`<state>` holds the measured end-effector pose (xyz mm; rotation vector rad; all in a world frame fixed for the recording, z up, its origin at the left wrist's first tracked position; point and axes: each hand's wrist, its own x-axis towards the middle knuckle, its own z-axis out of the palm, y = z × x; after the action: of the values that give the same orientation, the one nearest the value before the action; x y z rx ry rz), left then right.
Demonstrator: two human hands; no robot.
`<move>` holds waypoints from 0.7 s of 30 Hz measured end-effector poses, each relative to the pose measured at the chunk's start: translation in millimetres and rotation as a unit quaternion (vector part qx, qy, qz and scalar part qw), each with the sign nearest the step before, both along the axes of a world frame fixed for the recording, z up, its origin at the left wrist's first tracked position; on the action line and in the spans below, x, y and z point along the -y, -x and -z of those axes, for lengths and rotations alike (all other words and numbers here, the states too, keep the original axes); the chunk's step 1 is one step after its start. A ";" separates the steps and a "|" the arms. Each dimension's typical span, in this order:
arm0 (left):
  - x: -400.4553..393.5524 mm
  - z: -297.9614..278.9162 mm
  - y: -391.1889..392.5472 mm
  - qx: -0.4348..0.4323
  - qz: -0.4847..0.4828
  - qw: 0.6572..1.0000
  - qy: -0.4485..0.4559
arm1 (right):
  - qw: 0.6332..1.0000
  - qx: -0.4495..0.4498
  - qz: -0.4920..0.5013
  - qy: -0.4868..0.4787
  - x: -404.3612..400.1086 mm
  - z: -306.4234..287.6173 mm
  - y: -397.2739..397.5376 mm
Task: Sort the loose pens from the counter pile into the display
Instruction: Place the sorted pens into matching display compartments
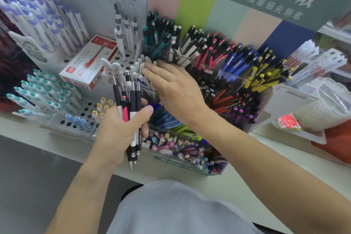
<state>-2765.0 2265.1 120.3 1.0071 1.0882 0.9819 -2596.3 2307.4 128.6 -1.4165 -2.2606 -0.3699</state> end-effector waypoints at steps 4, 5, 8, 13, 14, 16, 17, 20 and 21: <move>24.4 -8.9 -14.4 0.201 0.081 0.964 0.157 | 0.958 -0.284 -0.027 -0.012 53.0 -26.9 -7.7; 31.7 -8.8 -20.0 0.236 0.096 0.949 0.184 | 0.936 -0.350 -0.003 0.039 70.5 -33.2 -9.7; 51.1 -1.3 -35.0 0.288 0.129 0.923 0.220 | 0.847 -0.426 0.098 0.303 105.2 -37.8 -23.4; 69.1 -1.2 -61.7 0.308 0.051 0.914 0.261 | 0.797 -0.440 0.142 0.389 145.4 -29.0 -39.9; 69.9 -2.1 -67.1 0.296 0.023 0.919 0.259 | 0.791 -0.449 0.158 0.383 152.5 -25.8 -39.1; 70.2 -1.8 -75.1 0.281 -0.016 0.930 0.237 | 0.793 -0.436 0.169 0.390 162.3 -19.7 -35.1; 69.7 -0.7 -77.4 0.273 -0.027 0.935 0.223 | 0.792 -0.434 0.168 0.396 164.6 -17.5 -33.9; 69.0 5.4 -82.2 0.232 -0.057 0.950 0.201 | 0.787 -0.442 0.171 0.396 167.3 -15.5 -34.8; 69.1 7.9 -82.8 0.223 -0.062 0.953 0.193 | 0.782 -0.457 0.170 0.387 168.0 -15.6 -33.4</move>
<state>-2682.2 2196.0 112.5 0.3748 0.9183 0.9867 -2562.9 2139.4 144.1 -1.8019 -1.3182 1.0707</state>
